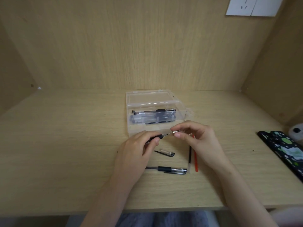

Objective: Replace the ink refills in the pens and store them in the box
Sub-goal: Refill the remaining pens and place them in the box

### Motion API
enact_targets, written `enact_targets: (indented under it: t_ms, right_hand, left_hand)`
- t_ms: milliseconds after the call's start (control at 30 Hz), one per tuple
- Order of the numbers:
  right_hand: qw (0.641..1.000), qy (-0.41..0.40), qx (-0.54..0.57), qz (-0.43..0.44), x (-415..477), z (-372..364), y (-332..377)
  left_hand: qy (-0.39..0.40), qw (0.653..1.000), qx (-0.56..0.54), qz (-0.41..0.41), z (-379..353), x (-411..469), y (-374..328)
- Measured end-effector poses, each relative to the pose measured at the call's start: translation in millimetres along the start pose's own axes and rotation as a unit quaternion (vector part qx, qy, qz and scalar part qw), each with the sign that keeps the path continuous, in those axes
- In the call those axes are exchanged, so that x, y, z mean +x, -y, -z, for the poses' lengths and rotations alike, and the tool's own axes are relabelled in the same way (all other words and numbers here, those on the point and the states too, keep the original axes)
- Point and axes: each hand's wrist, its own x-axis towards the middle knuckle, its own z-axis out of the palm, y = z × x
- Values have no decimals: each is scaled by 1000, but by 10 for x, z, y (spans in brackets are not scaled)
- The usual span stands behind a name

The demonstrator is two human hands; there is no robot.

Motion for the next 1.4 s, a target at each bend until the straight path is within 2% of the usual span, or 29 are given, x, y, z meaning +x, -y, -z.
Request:
enact_targets:
  t_ms: [467, 600, 833, 967, 1167, 1300, 1400]
  right_hand:
    - [996, 58, -73, -10, -27, -95, -14]
    - [999, 42, -5, -10, -17, -66, -25]
    - [996, 36, -80, -11, -20, -82, -65]
    - [999, 48, -25, -4, -19, -91, -18]
    - [996, 31, -78, -13, -26, -92, -54]
    - [998, 55, -28, -11, -36, -94, -10]
    - [997, 66, -38, -13, -35, -105, -19]
  left_hand:
    - [19, 999, 13, -27, -25, 4, 31]
    - [18, 999, 14, -26, -21, 2, 28]
    - [18, 999, 16, -24, -25, 7, 20]
    - [22, 999, 15, -23, -22, 10, 24]
    - [26, 999, 13, -21, -25, 7, 9]
    - [24, 999, 10, -21, -25, 4, 31]
    - [28, 999, 19, -28, -20, 3, 24]
